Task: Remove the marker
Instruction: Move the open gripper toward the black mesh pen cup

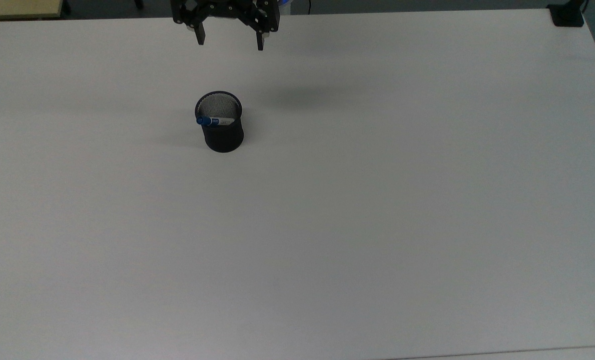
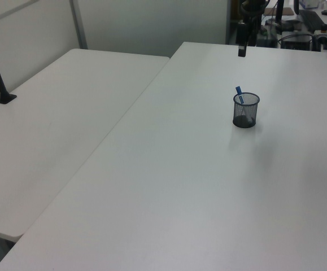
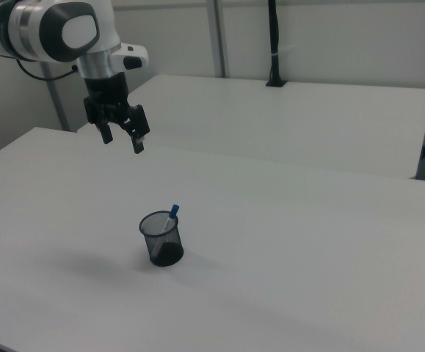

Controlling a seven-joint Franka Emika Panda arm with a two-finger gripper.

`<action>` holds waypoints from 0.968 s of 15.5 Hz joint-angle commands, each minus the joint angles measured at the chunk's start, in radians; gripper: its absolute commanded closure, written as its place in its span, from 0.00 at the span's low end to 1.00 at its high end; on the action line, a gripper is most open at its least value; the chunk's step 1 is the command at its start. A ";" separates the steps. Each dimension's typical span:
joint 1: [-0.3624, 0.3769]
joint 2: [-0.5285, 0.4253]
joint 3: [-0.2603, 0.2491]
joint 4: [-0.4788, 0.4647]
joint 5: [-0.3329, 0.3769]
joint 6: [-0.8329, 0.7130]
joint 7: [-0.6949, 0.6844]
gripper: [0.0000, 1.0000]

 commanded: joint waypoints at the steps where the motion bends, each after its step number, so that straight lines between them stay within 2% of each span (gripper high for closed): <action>1: -0.005 0.002 0.000 0.020 -0.002 -0.031 -0.028 0.00; 9: -0.003 0.003 0.000 0.016 -0.005 -0.026 -0.028 0.00; 15: -0.023 0.008 0.000 0.013 -0.062 -0.025 -0.051 0.00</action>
